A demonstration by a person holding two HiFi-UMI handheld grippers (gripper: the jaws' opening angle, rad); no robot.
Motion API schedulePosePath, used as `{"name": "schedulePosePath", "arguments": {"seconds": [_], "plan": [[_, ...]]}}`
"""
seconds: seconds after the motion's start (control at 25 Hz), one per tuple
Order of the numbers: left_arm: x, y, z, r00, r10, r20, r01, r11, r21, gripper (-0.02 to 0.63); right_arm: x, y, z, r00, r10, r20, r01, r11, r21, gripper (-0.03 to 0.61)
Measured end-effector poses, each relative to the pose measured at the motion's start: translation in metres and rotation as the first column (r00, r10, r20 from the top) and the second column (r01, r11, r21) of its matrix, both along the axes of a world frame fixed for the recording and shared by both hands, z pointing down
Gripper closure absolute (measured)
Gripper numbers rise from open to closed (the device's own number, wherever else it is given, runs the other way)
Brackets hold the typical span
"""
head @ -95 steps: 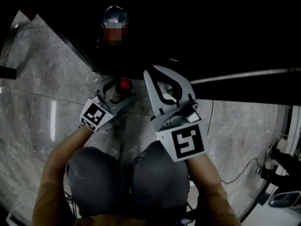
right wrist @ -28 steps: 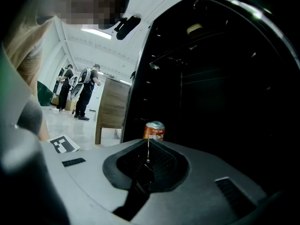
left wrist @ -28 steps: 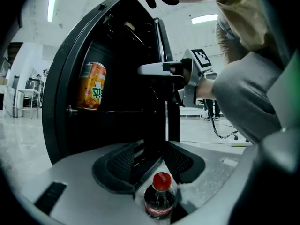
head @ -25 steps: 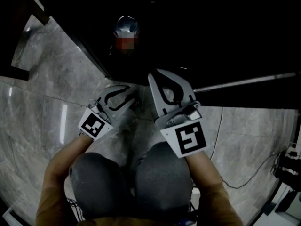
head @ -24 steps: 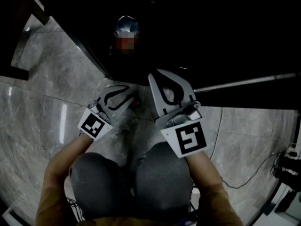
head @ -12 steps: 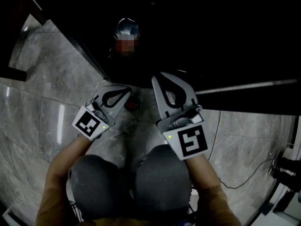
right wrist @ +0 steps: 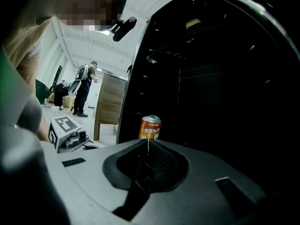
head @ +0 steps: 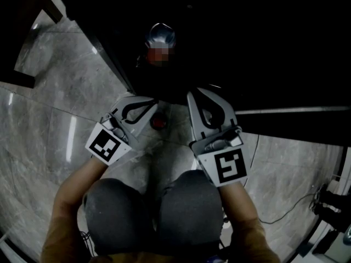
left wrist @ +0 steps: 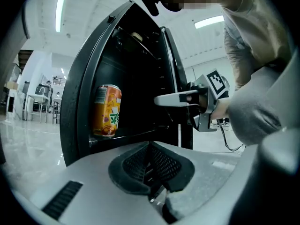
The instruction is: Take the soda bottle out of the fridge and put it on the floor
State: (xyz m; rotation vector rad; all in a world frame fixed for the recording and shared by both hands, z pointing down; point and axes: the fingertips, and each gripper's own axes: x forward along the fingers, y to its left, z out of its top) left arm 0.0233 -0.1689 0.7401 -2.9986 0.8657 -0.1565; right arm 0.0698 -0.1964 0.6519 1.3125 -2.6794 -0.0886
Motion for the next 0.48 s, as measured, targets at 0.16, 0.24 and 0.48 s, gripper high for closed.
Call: {"name": "schedulePosePath", "arguments": {"seconds": [0.16, 0.24, 0.48], "plan": [[-0.006, -0.002, -0.017, 0.999, -0.034, -0.026, 0.034, 0.999, -0.031, 0.612, -0.002, 0.001, -0.007, 1.0, -0.002, -0.016, 0.002, 1.0, -0.018, 0.577], [-0.009, -0.006, -0.028, 0.998, -0.06, -0.02, 0.06, 0.998, -0.029, 0.612, -0.004, 0.001, -0.015, 1.0, -0.006, -0.029, 0.006, 1.0, -0.021, 0.577], [-0.017, -0.023, -0.064, 0.985, -0.156, -0.075, 0.149, 0.985, -0.089, 0.612, -0.016, 0.009, -0.043, 0.997, -0.022, -0.075, 0.018, 0.998, -0.059, 0.577]]}}
